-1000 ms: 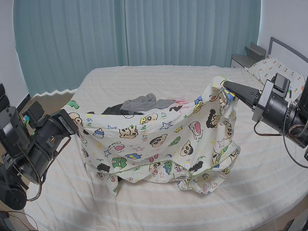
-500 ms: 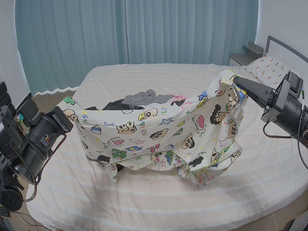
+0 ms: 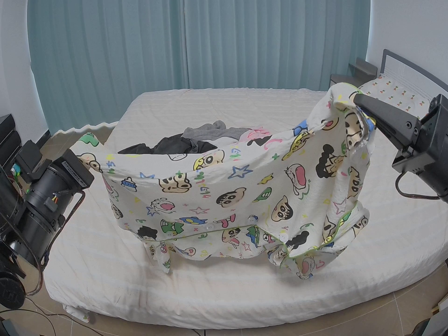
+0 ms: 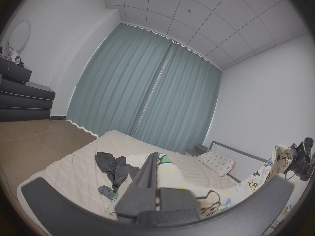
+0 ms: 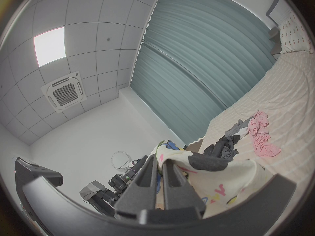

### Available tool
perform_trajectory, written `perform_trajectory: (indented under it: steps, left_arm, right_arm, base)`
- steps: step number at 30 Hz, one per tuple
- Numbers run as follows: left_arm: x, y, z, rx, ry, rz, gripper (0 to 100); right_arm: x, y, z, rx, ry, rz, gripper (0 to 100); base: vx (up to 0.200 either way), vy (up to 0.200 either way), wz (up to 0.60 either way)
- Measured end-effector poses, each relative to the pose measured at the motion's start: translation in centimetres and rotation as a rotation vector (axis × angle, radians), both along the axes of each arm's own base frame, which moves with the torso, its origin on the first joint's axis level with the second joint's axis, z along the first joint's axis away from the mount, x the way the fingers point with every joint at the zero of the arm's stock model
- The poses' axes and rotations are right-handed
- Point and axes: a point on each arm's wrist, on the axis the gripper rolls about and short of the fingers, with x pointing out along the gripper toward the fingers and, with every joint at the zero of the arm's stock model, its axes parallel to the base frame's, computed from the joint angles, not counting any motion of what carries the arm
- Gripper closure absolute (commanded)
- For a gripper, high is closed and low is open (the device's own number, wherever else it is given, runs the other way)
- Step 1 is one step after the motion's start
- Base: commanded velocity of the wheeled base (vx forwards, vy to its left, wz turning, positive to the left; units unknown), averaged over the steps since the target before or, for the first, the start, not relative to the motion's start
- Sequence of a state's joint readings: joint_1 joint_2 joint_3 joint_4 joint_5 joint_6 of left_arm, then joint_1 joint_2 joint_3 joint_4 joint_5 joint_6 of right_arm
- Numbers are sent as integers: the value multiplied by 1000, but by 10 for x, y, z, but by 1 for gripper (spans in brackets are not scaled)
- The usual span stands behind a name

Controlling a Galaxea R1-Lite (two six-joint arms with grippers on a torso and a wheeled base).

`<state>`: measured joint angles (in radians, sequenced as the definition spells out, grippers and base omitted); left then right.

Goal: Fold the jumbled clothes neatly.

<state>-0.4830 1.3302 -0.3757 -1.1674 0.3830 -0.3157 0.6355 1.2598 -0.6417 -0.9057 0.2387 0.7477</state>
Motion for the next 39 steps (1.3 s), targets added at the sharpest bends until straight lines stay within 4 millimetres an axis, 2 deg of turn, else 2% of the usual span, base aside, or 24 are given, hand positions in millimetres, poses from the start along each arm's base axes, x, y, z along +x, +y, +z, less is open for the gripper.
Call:
perform_trajectory:
  steps: [5, 10, 18, 39]
  left_arm:
    - [-7, 3, 6, -21, -30, -3, 100]
    - [-10, 5, 6, -25, -32, -6, 100]
    - [-12, -3, 1, -14, -9, -51, 100]
    - [1, -14, -4, 5, 22, -65, 100]
  right_arm:
    - [-8, -3, 7, 18, -31, 19, 100]
    - [-10, -3, 5, 17, -23, 22, 100]
    - [0, -5, 1, 4, -7, -22, 100]
    - [18, -17, -3, -10, 14, -109, 100]
  base:
    - [0, 0, 0]
    - [0, 0, 0]
    - [0, -200, 0]
    - [0, -200, 0]
